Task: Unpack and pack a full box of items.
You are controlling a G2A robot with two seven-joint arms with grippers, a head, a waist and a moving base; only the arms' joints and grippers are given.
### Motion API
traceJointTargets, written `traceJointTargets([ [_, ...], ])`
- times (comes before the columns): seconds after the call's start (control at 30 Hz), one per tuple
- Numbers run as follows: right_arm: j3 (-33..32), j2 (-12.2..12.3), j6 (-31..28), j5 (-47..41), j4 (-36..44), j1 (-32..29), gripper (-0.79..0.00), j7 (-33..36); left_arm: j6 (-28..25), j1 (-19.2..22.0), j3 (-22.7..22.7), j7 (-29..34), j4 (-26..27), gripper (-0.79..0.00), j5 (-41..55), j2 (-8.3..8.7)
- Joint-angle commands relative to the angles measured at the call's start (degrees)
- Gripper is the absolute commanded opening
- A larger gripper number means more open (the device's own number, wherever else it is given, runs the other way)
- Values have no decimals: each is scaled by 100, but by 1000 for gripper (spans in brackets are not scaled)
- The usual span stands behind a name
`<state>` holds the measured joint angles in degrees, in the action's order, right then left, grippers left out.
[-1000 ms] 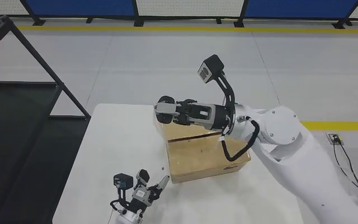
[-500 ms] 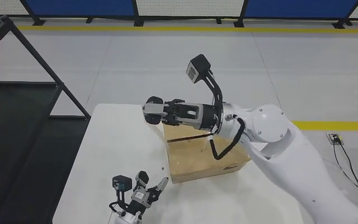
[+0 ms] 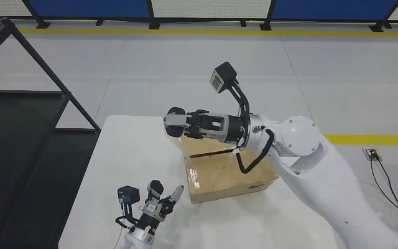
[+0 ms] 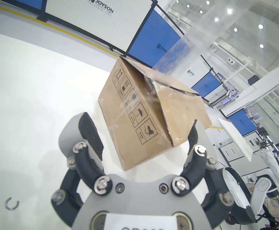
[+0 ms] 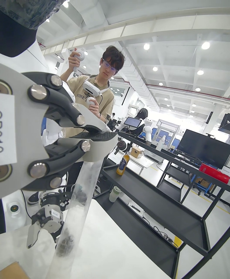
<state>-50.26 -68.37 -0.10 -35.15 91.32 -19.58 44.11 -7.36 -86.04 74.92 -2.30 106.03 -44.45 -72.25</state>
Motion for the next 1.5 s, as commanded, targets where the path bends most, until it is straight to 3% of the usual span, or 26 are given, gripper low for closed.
traceJointTargets([
  [0.0,-83,16,15,36,77,-79,-785,30,64,209,-14,272,-84,0,156,-11],
  [0.3,-286,32,71,155,291,-285,-785,166,200,1022,-186,1214,-716,0,404,-51],
  [0.6,-266,-38,45,114,204,-213,-785,299,233,1285,-304,1325,-1078,0,500,-90],
  [1.1,-335,-121,-1,144,7,-193,-785,379,-139,1066,-145,1266,-999,0,766,-76],
  [1.47,-1107,52,-62,330,272,-901,-785,491,-565,509,325,1097,-535,0,1109,-6],
])
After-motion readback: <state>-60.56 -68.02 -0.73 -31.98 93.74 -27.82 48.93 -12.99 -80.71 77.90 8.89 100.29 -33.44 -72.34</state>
